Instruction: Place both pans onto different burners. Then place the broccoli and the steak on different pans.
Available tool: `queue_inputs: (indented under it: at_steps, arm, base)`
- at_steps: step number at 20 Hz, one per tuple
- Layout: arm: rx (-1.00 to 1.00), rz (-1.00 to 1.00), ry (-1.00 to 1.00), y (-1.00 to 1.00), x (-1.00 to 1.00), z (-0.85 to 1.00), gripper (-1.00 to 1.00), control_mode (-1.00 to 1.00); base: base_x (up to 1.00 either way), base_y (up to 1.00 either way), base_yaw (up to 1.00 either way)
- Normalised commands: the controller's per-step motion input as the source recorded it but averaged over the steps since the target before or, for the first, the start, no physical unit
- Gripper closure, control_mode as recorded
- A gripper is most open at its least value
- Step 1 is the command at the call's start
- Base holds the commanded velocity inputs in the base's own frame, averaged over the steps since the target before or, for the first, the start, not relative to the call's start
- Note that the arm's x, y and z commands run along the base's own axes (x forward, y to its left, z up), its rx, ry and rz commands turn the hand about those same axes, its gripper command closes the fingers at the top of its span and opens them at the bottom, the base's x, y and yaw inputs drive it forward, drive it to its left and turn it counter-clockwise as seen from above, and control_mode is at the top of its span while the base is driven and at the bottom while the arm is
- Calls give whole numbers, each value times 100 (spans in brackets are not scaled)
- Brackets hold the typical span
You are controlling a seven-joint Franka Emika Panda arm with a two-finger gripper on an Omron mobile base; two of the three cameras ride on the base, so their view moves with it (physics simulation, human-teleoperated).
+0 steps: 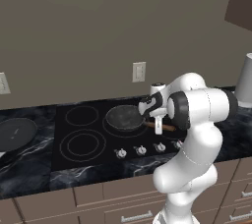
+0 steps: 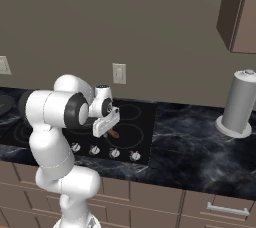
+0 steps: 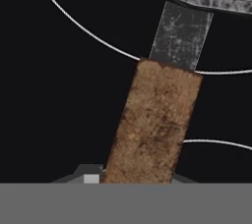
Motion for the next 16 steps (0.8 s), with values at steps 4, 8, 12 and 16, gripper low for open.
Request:
queue_inputs:
  at_steps: [4, 8, 12, 16]
  arm:
    - [0, 2, 1, 9, -18, -6, 100, -100]
    - [0, 0, 3, 18, -13, -11, 100, -100]
    - [0, 0, 0, 18, -1, -8, 100, -100]
    - [0, 0, 0, 8, 0, 0, -100, -100]
  base:
    - [0, 0, 0]
    - [0, 0, 0]
    - [0, 0, 0]
    - [0, 0, 0]
